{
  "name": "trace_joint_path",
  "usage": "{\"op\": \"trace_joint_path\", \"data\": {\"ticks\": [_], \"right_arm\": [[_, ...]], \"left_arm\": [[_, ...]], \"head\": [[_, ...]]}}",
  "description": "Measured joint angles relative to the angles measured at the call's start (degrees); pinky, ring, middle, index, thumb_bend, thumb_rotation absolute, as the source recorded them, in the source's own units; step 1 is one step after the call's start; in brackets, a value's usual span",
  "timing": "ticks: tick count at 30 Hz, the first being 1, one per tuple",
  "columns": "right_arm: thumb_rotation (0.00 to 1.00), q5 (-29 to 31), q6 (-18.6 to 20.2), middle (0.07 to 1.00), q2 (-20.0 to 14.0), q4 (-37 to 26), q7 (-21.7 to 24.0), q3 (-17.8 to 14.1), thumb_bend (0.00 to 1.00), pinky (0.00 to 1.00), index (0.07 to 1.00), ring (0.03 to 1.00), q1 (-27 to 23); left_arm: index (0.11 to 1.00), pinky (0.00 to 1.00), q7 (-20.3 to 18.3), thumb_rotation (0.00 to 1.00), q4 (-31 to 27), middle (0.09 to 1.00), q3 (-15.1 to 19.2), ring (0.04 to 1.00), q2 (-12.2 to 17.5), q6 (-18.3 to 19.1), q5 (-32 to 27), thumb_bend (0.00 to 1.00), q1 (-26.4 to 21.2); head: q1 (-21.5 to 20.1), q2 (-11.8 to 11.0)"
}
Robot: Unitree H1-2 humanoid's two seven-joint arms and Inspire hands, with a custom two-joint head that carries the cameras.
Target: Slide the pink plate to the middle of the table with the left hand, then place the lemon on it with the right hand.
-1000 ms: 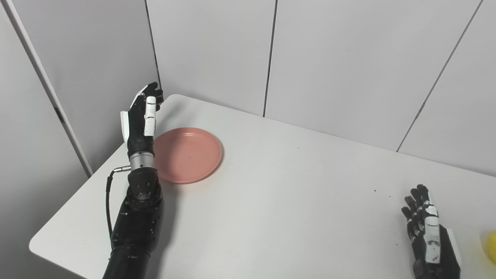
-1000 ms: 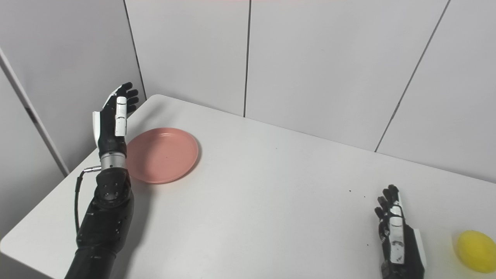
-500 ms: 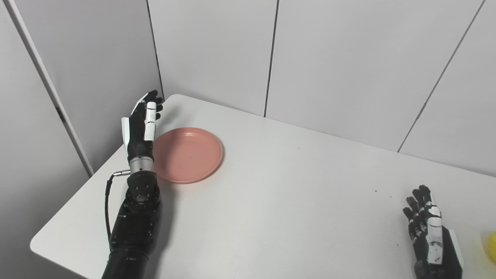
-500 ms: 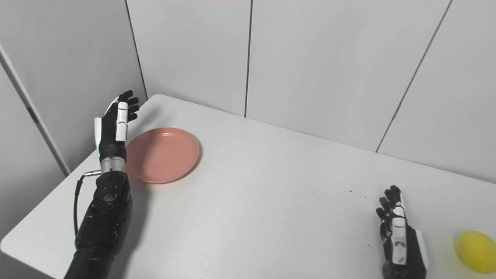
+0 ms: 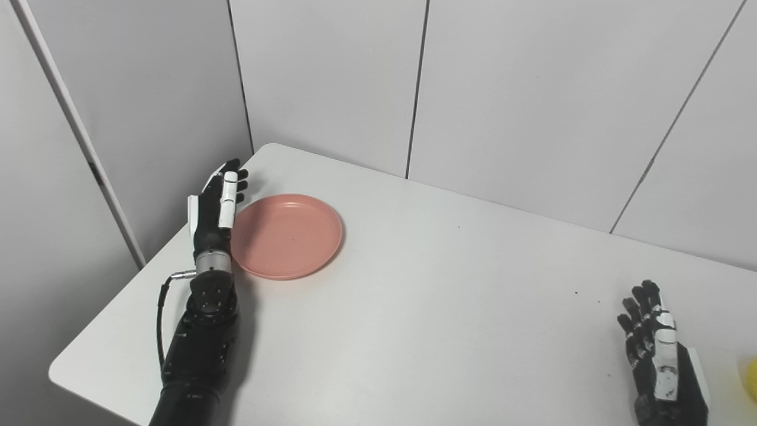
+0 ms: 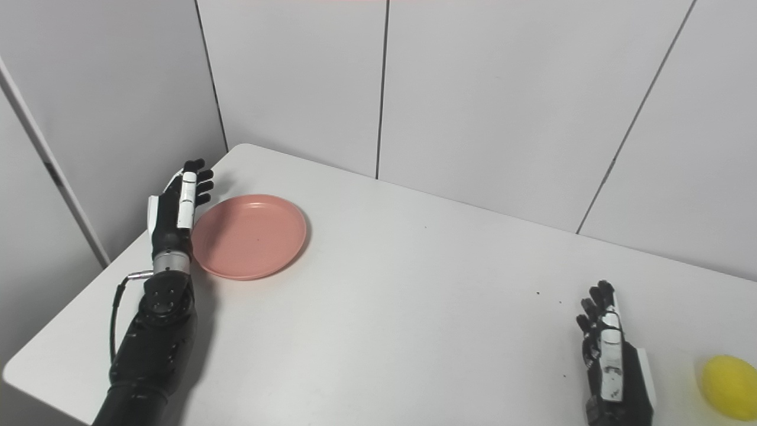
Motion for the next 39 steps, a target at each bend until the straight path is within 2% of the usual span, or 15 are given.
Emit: {"op": "trace_joint_path", "data": {"ticks": [7, 15, 25, 28, 34, 39], "right_arm": [[1.0, 0.01, 0.03, 1.0, -0.01, -0.07, 0.0, -0.01, 0.68, 1.0, 1.0, 1.0, 0.01], [1.0, 0.03, 0.15, 1.0, 0.02, -0.96, -0.1, -0.02, 0.67, 1.0, 1.0, 1.0, 0.03], [1.0, 0.24, 0.19, 1.0, 0.16, -1.57, -0.2, -0.02, 0.66, 1.0, 1.0, 1.0, 0.04], [1.0, 0.24, 0.19, 1.0, 0.18, -1.58, -0.25, -0.02, 0.66, 1.0, 1.0, 1.0, 0.05], [1.0, 0.21, 0.2, 1.0, 0.37, -1.58, -0.33, -0.02, 0.65, 1.0, 1.0, 1.0, 0.04], [1.0, 0.22, 0.2, 1.0, 0.48, -1.58, -0.44, -0.02, 0.65, 1.0, 1.0, 1.0, 0.03]], "left_arm": [[0.779, 0.78, -1.16, 1.0, 2.88, 0.788, 0.14, 0.793, 1.12, -0.65, -1.64, 0.66, 0.08], [0.777, 0.78, -1.61, 1.0, 6.34, 0.786, 0.18, 0.783, 1.38, -3.37, -2.92, 0.65, -0.22], [0.779, 0.74, -2.02, 1.0, 6.61, 0.779, 0.09, 0.768, 1.53, -3.72, -4.34, 0.66, -0.41], [0.798, 0.78, -3.37, 1.0, 6.49, 0.797, 0.03, 0.794, 1.56, -3.7, -6.03, 0.66, -0.41], [0.799, 0.84, -5.36, 1.0, 5.43, 0.802, -1.52, 0.819, 1.73, -1.24, -6.52, 0.64, -0.39], [0.797, 0.84, -6.68, 1.0, 4.22, 0.805, -3.05, 0.82, 2.0, 0.95, -6.79, 0.64, -0.41]], "head": [[0.0, 0.35], [-0.09, 0.35], [-0.09, 0.35], [-0.09, 0.35], [-0.35, 0.26], [-0.44, 0.26]]}}
